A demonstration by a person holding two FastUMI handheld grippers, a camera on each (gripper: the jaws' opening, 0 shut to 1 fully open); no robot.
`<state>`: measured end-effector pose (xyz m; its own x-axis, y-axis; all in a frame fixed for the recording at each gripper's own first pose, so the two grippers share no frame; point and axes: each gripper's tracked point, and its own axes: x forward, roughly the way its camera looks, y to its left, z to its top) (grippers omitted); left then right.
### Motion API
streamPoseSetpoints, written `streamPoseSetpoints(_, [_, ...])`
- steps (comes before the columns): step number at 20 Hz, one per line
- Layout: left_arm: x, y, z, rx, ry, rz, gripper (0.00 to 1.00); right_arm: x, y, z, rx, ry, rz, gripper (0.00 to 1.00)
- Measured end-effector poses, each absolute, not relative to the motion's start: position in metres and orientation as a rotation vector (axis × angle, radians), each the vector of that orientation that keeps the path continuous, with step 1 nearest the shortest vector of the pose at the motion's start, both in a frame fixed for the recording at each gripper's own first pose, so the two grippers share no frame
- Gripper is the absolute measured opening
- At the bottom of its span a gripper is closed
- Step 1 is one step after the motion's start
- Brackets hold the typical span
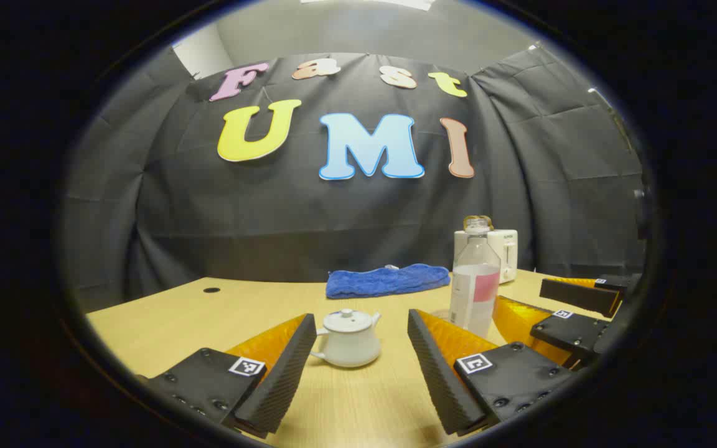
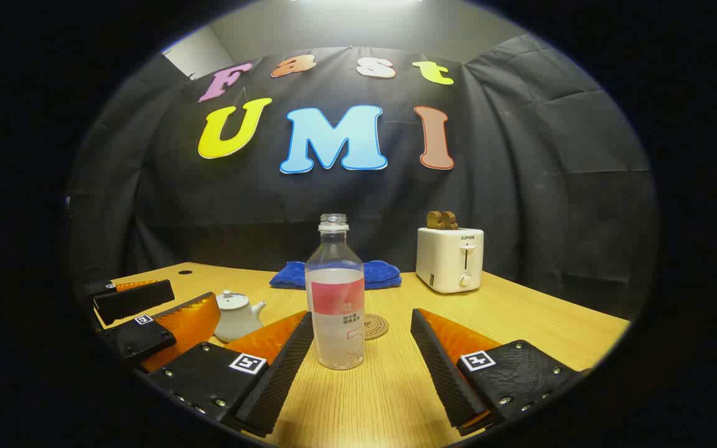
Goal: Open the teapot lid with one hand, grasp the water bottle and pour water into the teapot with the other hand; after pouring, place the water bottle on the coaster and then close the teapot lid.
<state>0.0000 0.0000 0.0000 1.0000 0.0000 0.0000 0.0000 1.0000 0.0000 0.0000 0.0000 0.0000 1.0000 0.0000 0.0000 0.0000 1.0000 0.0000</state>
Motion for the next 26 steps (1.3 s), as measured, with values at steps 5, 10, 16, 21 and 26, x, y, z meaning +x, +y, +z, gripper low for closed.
streamPoseSetpoints(5, [0.001, 0.000, 0.000, 0.001, 0.001, 0.000, 0.99, 0.000, 0.000, 0.000, 0.001, 0.001, 0.001, 0.98])
streamPoseSetpoints(10, [0.001, -0.002, 0.000, -0.001, -0.001, -0.008, 0.98, 0.001, 0.000, 0.000, 0.002, 0.003, -0.003, 0.98])
streamPoseSetpoints(16, [0.011, -0.001, 0.001, -0.001, -0.002, -0.035, 0.99, 0.001, 0.008, 0.001, -0.002, -0.001, 0.056, 0.98])
streamPoseSetpoints(21, [0.034, 0.007, 0.000, -0.001, -0.002, -0.046, 0.99, 0.014, 0.017, 0.001, -0.003, 0.001, 0.070, 0.98])
streamPoseSetpoints(26, [0.063, 0.015, -0.004, -0.001, 0.011, -0.047, 0.99, 0.032, 0.019, 0.001, -0.001, 0.004, 0.071, 0.98])
